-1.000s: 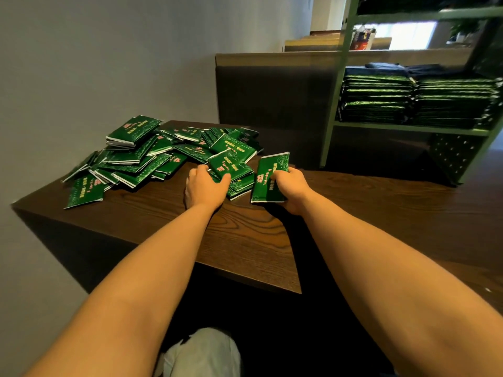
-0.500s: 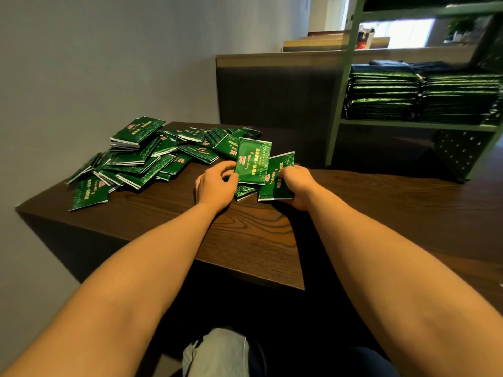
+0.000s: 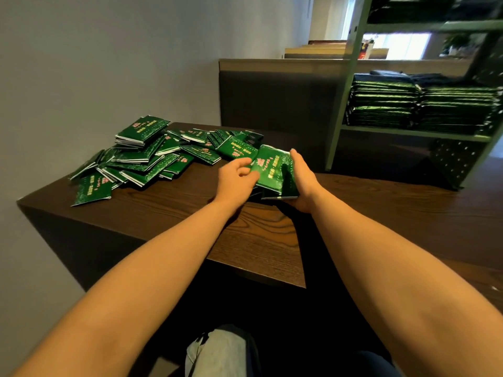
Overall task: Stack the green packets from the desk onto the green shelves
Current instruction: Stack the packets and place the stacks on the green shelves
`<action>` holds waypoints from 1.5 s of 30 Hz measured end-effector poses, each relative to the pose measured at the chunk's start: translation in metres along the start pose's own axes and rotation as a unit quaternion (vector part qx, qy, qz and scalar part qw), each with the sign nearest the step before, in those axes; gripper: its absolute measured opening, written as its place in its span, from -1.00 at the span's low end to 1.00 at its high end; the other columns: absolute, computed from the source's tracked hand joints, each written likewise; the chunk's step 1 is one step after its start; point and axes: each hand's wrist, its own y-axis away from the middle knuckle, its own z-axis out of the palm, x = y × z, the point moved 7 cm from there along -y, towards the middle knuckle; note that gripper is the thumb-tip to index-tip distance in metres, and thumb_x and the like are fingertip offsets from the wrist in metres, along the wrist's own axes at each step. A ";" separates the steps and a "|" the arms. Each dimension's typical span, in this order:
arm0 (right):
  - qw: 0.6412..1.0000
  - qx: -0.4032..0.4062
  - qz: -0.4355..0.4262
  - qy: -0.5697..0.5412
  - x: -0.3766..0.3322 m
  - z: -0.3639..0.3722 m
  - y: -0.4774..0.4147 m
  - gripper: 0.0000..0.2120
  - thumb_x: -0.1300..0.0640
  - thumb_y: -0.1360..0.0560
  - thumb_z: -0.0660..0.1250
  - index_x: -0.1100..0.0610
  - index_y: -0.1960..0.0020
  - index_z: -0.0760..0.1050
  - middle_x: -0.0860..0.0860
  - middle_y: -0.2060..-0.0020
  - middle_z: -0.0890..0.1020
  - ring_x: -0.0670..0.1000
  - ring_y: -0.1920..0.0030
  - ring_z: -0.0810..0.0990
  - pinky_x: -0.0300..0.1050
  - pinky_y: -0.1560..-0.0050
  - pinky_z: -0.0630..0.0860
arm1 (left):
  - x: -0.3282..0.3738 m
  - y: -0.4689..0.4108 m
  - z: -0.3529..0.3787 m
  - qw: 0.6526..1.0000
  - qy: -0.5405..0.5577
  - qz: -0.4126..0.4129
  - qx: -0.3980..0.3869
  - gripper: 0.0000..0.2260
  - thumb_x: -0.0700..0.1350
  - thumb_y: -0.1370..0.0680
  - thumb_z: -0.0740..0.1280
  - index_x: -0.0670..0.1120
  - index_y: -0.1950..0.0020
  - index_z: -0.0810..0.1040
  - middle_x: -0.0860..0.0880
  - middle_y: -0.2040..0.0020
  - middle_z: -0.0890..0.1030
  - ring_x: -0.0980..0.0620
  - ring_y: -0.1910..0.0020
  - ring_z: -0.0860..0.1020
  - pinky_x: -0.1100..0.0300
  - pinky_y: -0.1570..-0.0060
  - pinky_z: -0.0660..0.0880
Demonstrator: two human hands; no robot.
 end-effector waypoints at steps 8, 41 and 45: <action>0.997 0.026 -0.054 0.044 -0.002 -0.006 -0.001 -0.86 0.33 -0.56 0.33 0.15 -0.06 0.57 0.15 0.07 0.68 0.14 0.08 0.68 0.01 0.17 0.63 | 0.015 0.009 0.003 0.969 -0.205 0.133 0.042 -0.80 -0.12 -0.59 0.27 -0.09 -0.14 0.63 -0.02 0.00 0.64 0.01 -0.02 0.55 0.12 -0.05 0.48; 0.987 0.088 -0.044 0.124 -0.001 -0.010 0.007 -0.54 0.19 -0.54 0.23 0.28 -0.42 0.34 0.20 -0.20 0.60 0.21 -0.14 0.64 0.14 -0.19 0.62 | 0.016 0.009 -0.004 0.950 -0.293 0.102 0.037 -0.58 -0.30 -0.53 0.27 -0.02 -0.36 0.47 -0.07 -0.26 0.49 -0.16 -0.15 0.53 -0.05 -0.13 0.45; 0.988 0.092 -0.031 0.122 0.005 -0.016 0.007 -0.51 0.16 -0.53 0.22 0.26 -0.43 0.33 0.20 -0.23 0.59 0.24 -0.17 0.63 0.24 -0.24 0.60 | 0.002 0.008 -0.001 0.912 -0.410 0.014 -0.018 -0.56 -0.04 -0.58 0.32 -0.03 -0.45 0.38 -0.09 -0.37 0.41 -0.19 -0.34 0.39 -0.14 -0.27 0.34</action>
